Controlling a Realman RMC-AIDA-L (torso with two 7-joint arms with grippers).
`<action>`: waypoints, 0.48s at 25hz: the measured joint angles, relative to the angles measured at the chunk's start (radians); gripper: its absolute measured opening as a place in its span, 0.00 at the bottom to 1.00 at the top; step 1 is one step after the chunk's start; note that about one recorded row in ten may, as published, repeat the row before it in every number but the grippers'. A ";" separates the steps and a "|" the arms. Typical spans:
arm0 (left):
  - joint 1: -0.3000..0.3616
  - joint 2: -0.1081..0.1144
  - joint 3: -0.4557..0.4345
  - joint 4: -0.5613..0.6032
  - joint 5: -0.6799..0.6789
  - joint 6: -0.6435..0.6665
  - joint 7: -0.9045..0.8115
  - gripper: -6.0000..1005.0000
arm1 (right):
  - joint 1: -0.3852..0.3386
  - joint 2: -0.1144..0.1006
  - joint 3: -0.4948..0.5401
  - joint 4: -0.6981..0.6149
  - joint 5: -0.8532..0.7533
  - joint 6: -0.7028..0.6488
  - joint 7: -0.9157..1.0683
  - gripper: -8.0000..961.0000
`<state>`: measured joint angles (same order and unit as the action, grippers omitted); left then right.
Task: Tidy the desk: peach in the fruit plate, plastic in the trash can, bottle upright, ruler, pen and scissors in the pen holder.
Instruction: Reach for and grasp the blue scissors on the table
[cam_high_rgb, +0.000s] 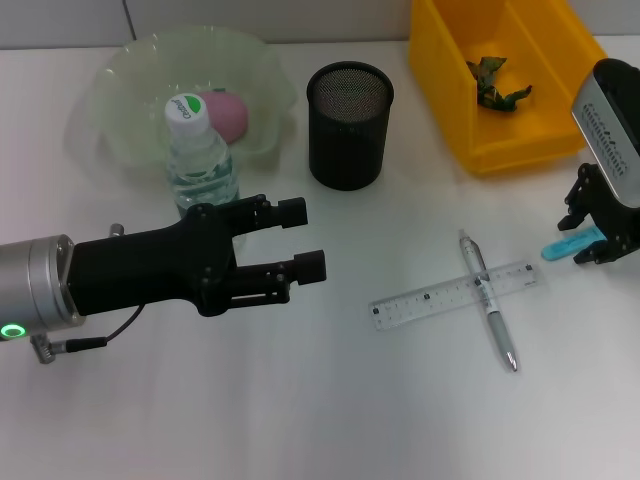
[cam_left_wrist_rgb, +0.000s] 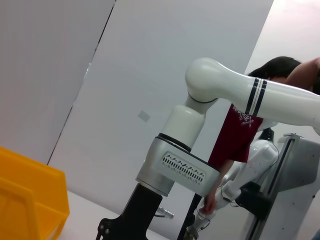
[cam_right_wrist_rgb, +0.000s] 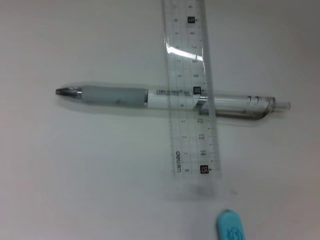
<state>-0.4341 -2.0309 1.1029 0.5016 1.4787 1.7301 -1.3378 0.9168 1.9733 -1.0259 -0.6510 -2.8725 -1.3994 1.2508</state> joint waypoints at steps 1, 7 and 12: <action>0.000 0.000 0.000 0.000 0.000 0.000 0.000 0.78 | 0.002 0.000 0.000 0.003 -0.004 0.004 0.000 0.44; 0.000 -0.003 0.000 0.000 0.000 0.000 0.000 0.78 | 0.009 0.001 0.000 0.006 -0.009 0.010 0.000 0.42; 0.000 -0.003 0.000 0.000 0.000 0.000 0.000 0.78 | 0.016 0.001 0.000 0.015 -0.011 0.010 -0.004 0.41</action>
<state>-0.4341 -2.0341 1.1029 0.5016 1.4784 1.7301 -1.3377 0.9330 1.9744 -1.0263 -0.6356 -2.8832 -1.3895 1.2464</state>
